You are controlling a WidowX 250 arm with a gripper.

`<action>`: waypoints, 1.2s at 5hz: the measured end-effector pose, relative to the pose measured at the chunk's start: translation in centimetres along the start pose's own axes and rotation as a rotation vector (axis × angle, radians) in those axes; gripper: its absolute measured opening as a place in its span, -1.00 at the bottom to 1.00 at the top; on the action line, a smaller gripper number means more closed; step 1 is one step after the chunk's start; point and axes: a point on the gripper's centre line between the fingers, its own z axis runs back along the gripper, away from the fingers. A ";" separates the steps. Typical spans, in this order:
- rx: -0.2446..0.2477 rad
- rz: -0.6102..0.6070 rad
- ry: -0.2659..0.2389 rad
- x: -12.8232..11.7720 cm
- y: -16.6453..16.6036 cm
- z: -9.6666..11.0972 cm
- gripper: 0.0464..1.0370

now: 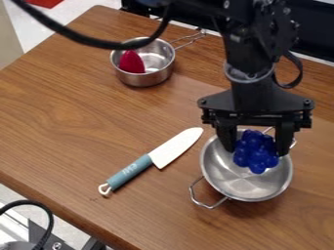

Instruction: Put the blue grape in a silver basket

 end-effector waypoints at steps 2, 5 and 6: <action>-0.003 0.011 0.009 -0.2 -0.1 -0.6 0.94; -0.011 0.017 0.054 0.0 1.1 1.0 0.92; 0.007 -0.003 0.043 0.8 3.1 2.7 0.92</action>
